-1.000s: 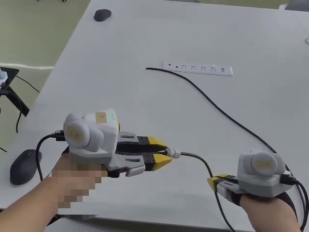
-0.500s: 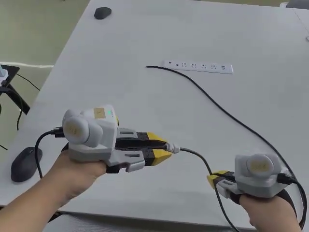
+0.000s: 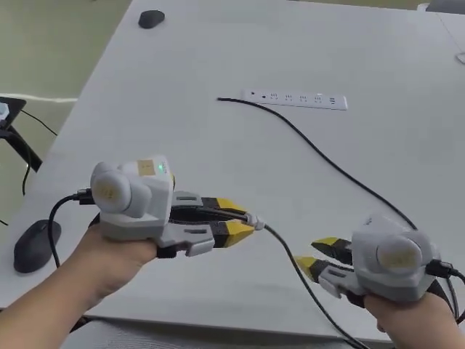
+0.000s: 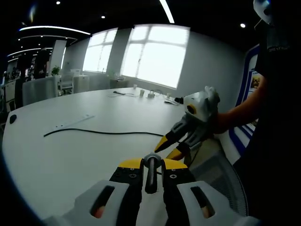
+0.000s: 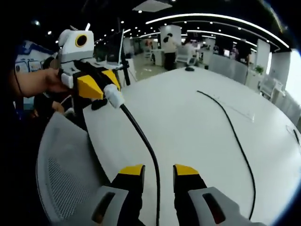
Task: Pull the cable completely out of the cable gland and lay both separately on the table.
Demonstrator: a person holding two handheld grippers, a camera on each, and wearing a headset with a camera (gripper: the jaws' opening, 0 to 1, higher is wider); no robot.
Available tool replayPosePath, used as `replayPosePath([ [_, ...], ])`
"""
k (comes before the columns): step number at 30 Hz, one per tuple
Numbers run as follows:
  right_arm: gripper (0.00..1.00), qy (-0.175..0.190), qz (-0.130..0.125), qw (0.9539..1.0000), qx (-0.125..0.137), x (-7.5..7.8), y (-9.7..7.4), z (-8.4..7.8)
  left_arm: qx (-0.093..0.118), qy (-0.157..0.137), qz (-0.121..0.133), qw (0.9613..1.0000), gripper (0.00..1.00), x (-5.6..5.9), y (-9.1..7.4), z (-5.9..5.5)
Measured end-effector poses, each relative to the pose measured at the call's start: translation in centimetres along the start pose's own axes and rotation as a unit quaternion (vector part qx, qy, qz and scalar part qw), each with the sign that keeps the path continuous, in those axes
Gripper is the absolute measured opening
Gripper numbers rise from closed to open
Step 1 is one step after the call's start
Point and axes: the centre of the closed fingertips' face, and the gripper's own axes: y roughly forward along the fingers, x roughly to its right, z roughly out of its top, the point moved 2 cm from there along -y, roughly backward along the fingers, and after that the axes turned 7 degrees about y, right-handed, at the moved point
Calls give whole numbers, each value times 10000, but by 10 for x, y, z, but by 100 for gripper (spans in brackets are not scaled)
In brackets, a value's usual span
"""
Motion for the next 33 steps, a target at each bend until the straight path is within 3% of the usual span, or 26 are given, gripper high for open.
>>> replayPosePath([
  [3,21,-565,150,9981,187,-14,1,20,-4,-14,-10,10000,15,1,0,0],
  [7,14,-1311,229,9900,473,-30,4,42,5,-13,-18,10000,15,3,0,1],
  [10,17,-1301,345,9903,342,-36,11,41,15,-9,-18,10000,15,3,0,1],
  [12,15,-1533,346,9871,316,-38,12,41,19,-5,-21,10000,15,3,0,1],
  [28,1,-1819,430,9815,416,-45,17,47,18,-9,-38,10000,15,4,0,3],
  [33,0,-1761,421,9826,422,-44,17,47,21,-16,-29,10000,15,3,1,2],
])
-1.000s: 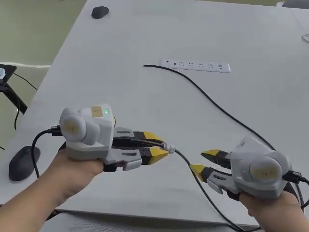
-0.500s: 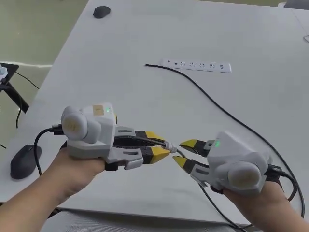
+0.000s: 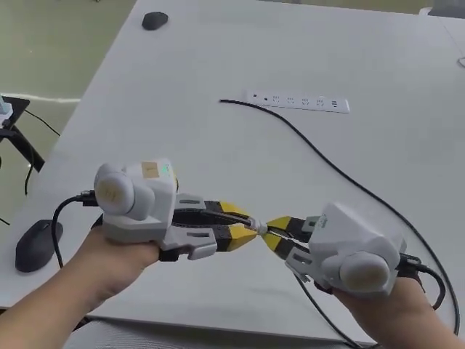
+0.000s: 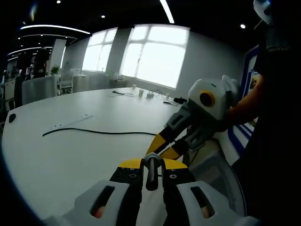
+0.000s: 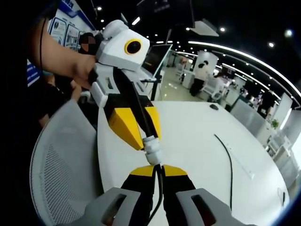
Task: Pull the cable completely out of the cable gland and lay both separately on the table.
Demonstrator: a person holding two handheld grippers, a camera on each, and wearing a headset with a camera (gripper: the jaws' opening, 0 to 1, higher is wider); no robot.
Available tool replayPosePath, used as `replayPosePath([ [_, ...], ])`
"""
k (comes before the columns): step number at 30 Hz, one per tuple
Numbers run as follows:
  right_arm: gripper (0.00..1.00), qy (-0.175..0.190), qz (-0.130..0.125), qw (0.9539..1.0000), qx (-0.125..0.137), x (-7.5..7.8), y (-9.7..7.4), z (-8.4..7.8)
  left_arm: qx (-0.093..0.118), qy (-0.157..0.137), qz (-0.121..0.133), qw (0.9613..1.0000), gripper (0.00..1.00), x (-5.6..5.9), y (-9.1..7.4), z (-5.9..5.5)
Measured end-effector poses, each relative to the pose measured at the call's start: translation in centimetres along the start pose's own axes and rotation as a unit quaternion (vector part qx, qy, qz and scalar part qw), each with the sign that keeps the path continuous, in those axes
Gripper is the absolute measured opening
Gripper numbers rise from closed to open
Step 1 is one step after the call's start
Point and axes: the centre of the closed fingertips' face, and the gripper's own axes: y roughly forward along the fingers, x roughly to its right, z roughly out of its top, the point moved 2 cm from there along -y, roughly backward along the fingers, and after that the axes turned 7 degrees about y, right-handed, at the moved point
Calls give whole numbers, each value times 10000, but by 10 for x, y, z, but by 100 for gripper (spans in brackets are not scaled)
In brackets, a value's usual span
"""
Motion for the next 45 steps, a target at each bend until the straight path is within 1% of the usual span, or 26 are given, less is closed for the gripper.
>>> replayPosePath([
  [5,0,48,21,10000,-14,0,2,-2,-29,41,-4,10000,15,0,1,-1],
  [6,0,76,4,9999,-65,1,2,-5,-16,45,-10,10000,15,0,1,0],
  [12,0,211,-43,9997,-133,6,2,-11,53,9,-14,10000,15,-1,0,2],
  [13,0,289,-60,9993,-226,7,2,-15,62,10,-12,10000,15,-1,0,3],
  [16,0,416,-93,9987,-284,10,3,-19,94,-4,4,10000,15,-2,-1,4],
  [18,0,545,-102,9978,-358,11,4,-25,99,-11,21,9999,15,-3,-1,5],
  [22,0,675,-156,9964,-488,14,4,-37,114,-20,40,9999,15,-5,-2,5],
  [26,0,961,-190,9931,-646,17,3,-49,141,-44,61,9999,15,-6,-3,4],
  [29,0,1177,-236,9899,-756,19,3,-57,177,-85,74,9998,15,-7,-3,5],
  [30,0,1286,-260,9881,-804,20,3,-61,181,-94,78,9998,15,-7,-3,5],
  [32,0,1412,-282,9860,-838,22,2,-65,188,-96,87,9997,15,-8,-2,5],
  [36,0,1538,-316,9832,-931,23,2,-72,199,-97,93,9997,15,-9,-2,6],
  [39,0,1633,-352,9806,-1026,23,1,-81,207,-99,99,9997,15,-10,-1,6],
  [41,0,1646,-360,9805,-1016,22,-1,-84,215,-116,92,9997,15,-10,-1,6],
  [45,0,1762,-406,9775,-1091,23,-3,-93,231,-116,105,9996,15,-10,-2,7],
])
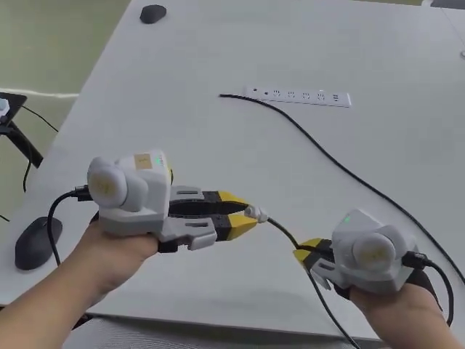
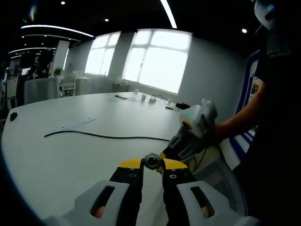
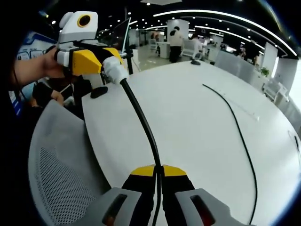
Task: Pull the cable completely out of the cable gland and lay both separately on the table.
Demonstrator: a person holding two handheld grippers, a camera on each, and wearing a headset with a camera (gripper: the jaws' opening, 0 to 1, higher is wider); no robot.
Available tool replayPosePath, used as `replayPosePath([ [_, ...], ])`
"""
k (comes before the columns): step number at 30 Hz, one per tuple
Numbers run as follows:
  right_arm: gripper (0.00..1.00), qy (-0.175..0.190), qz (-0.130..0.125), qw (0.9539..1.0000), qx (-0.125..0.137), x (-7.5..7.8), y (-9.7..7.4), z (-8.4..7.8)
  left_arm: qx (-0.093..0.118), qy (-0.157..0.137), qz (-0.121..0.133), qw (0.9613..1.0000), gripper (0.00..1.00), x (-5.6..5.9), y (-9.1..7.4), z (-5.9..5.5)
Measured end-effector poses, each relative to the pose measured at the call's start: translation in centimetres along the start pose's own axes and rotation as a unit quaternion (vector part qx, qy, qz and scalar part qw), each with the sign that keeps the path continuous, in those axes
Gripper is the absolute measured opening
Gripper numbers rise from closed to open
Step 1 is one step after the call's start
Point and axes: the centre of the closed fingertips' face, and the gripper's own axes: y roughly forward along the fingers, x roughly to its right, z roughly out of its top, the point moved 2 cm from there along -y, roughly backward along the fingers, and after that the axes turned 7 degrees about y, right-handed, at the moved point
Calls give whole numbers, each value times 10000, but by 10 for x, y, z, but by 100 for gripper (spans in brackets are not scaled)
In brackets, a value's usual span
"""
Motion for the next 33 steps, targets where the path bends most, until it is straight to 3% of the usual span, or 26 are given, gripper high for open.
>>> replayPosePath([
  [6,0,46,-85,9999,-83,5,-2,-9,19,-17,-11,10000,15,2,0,0],
  [14,0,-21,-100,9999,-60,5,-3,-6,-33,-49,-35,10000,15,5,2,-4],
  [29,0,-243,-108,9996,-37,5,0,13,-67,-65,44,9999,15,0,0,-17],
  [33,0,-349,-119,9993,-69,7,4,21,-86,-138,106,9998,15,-5,-1,-25],
])
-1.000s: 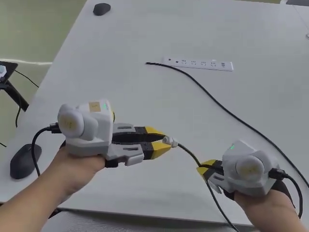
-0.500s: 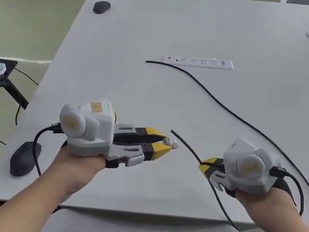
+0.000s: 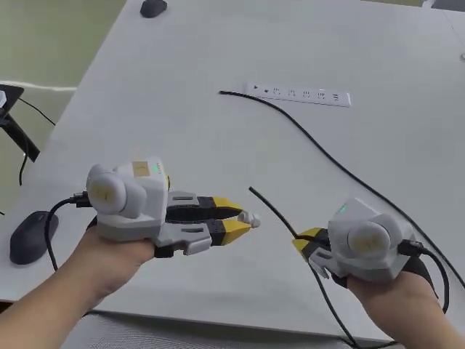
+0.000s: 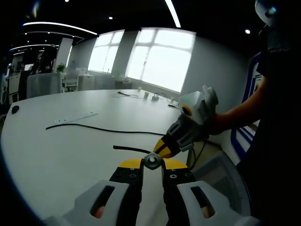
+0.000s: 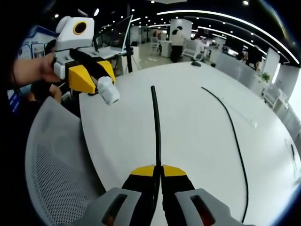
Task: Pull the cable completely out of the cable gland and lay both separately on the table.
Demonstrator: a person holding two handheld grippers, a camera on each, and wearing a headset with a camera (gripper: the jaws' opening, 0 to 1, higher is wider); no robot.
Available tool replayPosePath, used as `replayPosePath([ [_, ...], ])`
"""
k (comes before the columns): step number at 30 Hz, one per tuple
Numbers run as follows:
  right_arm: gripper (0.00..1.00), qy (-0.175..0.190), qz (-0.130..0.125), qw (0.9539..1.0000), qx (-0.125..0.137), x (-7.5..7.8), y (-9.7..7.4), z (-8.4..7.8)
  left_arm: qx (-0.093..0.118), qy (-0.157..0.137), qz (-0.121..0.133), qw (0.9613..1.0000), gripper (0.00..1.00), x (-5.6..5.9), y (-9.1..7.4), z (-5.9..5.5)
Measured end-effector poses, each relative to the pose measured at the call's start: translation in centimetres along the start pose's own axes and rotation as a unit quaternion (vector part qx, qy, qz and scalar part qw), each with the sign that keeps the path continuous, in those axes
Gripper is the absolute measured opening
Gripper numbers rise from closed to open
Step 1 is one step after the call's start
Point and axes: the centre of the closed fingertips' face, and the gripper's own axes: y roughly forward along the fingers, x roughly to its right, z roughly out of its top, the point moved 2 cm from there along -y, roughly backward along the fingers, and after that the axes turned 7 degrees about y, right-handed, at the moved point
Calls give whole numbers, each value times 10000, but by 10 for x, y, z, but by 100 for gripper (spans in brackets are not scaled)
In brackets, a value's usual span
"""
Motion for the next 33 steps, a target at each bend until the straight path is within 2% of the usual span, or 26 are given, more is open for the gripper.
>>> replayPosePath([
  [12,0,-239,79,9997,-1,-2,16,22,-6,-35,225,9997,15,-11,-17,-18],
  [15,0,-478,116,9988,-24,-7,23,30,-43,3,304,9995,15,-16,-25,-24],
  [20,0,-649,145,9978,-25,-11,36,43,-131,-37,375,9992,15,-22,-35,-39],
  [26,0,-1057,140,9943,-69,-17,55,52,-210,-141,453,9987,15,-28,-42,-56],
  [33,0,-1094,185,9938,-83,-21,77,63,-323,-263,486,9979,15,-35,-52,-78],
])
